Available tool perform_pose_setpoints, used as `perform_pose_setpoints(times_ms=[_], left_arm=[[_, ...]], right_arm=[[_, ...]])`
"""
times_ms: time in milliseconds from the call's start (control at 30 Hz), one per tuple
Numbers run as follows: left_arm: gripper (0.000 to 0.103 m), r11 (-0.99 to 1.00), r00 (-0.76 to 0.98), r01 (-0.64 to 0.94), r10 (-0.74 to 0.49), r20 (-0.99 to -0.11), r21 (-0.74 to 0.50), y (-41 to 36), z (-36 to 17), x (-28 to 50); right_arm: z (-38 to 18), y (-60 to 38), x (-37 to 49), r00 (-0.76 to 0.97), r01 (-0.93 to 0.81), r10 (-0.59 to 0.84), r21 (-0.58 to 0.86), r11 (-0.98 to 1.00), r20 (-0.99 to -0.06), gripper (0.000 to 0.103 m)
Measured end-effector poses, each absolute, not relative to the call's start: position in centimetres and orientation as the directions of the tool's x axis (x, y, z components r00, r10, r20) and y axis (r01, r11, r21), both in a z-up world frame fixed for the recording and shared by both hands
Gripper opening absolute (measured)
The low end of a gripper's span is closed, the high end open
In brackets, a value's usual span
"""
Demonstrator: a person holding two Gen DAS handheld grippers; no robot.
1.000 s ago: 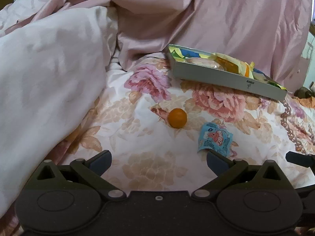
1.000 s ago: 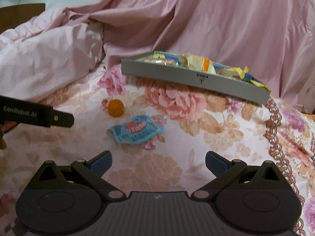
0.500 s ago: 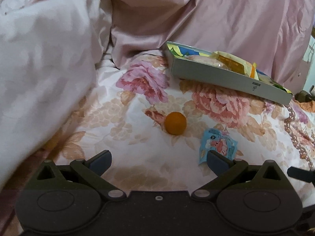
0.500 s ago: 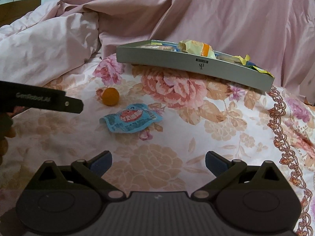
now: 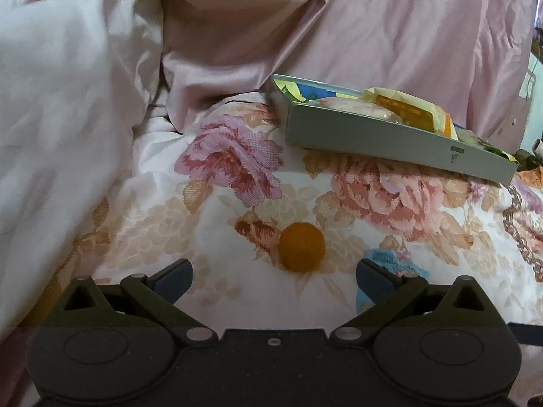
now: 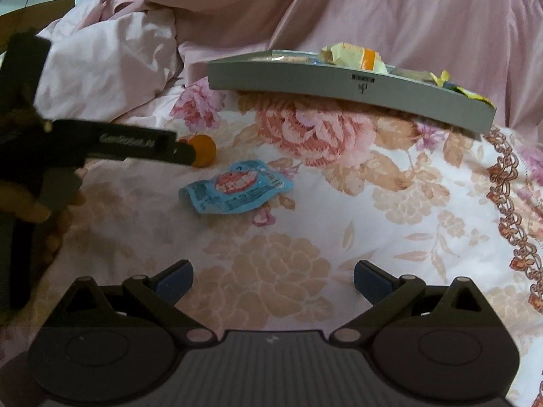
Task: Organize snacks
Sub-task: 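Grasp the orange with the left tool while the right tool grasps the blue pouch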
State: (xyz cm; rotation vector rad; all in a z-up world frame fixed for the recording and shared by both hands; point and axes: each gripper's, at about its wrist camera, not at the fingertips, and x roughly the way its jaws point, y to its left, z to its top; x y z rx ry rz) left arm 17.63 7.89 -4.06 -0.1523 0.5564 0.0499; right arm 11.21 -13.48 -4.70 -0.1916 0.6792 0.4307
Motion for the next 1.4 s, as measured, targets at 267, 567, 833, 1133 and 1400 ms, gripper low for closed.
perform_pose_setpoints(times_ms=[267,567,833,1133,1400], left_arm=[[0.102,0.990,0.842,-0.092,0.021,-0.539,-0.106,8.0,-4.5,19.2],[0.102,0.995,0.858,-0.049,-0.004,-0.513,-0.091,8.1,-4.1,20.8],[0.102,0.978,0.850,0.067,-0.159,-0.503,-0.196,8.2,-4.2,21.9],[0.095,0.964,0.836,0.073,-0.200,-0.511,-0.257,8.9,-4.8,22.6],[0.080,0.961,0.833,0.109,-0.227,-0.504,-0.253,8.4,-4.9,22.5]], right_arm=[[-5.3,-12.4,13.6,0.669,-0.500,0.356,-0.041,0.865,-0.653,0.103],[-5.3,-11.3,17.3,0.642,-0.596,0.428,-0.063,0.800,-0.636,0.103],[-5.1,-10.4,19.9,0.584,-0.687,0.507,-0.053,0.725,-0.634,0.103],[-5.2,-9.9,21.9,0.523,-0.738,0.561,-0.012,0.675,-0.641,0.103],[-5.5,-9.5,21.4,0.561,-0.717,0.555,-0.025,0.697,-0.614,0.099]])
